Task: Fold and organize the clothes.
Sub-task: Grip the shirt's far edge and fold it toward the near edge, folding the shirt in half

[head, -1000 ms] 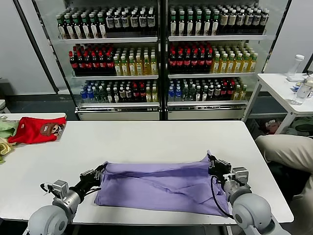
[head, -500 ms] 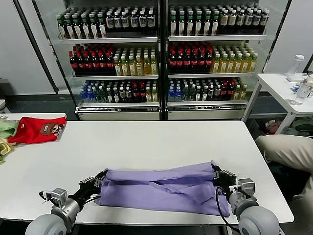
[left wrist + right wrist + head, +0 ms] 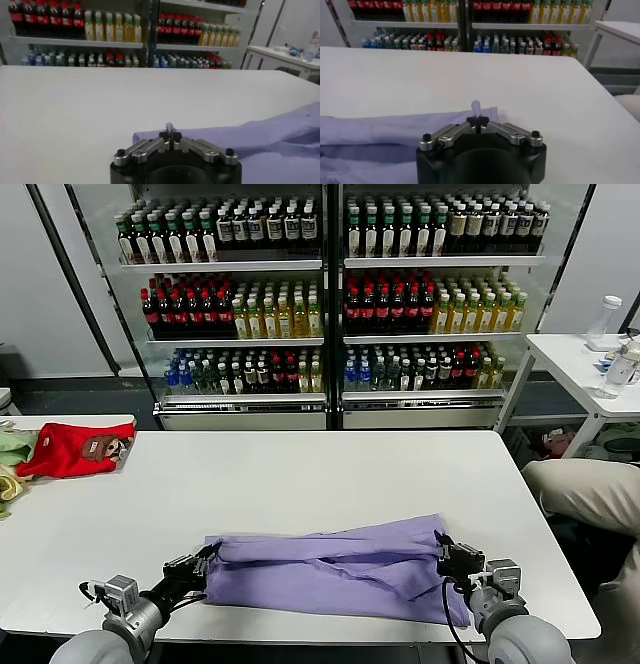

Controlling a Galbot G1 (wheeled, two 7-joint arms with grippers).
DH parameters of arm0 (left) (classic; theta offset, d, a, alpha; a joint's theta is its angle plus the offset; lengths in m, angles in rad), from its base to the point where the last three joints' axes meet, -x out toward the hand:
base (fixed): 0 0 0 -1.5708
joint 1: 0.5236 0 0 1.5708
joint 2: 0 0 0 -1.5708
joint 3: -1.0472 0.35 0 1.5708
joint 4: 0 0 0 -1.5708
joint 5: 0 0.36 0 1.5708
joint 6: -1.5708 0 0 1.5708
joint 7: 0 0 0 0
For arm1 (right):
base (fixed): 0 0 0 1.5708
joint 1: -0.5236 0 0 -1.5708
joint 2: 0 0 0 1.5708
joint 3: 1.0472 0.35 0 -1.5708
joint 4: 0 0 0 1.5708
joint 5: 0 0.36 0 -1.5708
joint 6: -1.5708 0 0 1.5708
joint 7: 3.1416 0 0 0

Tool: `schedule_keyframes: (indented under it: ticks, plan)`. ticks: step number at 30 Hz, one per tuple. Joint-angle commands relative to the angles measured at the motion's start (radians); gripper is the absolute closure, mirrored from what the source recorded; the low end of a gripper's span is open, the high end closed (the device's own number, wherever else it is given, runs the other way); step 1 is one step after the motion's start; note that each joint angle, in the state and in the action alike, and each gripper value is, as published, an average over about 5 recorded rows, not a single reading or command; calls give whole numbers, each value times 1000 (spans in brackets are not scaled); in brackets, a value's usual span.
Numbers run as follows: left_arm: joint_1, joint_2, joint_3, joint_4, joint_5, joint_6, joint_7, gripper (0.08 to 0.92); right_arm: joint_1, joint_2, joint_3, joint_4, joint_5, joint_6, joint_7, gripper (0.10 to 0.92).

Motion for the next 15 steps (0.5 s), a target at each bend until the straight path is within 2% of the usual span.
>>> schedule_keyframes:
  ticks: [1, 4, 7, 15]
  plan:
    - [26, 3, -19, -56, 37, 139, -19, 914, -15, -4, 1, -5, -1, -5, -2, 913]
    - [21, -2, -18, -50, 75, 144, -45, 912, -28, -8, 5, 9, -2, -11, -6, 891]
    - [13, -12, -21, -48, 84, 117, -85, 873, -52, -8, 22, 39, -5, -10, -9, 822]
    - [24, -76, -9, -71, 81, 45, -227, 648, -170, 18, 122, 180, -34, -3, -9, 589]
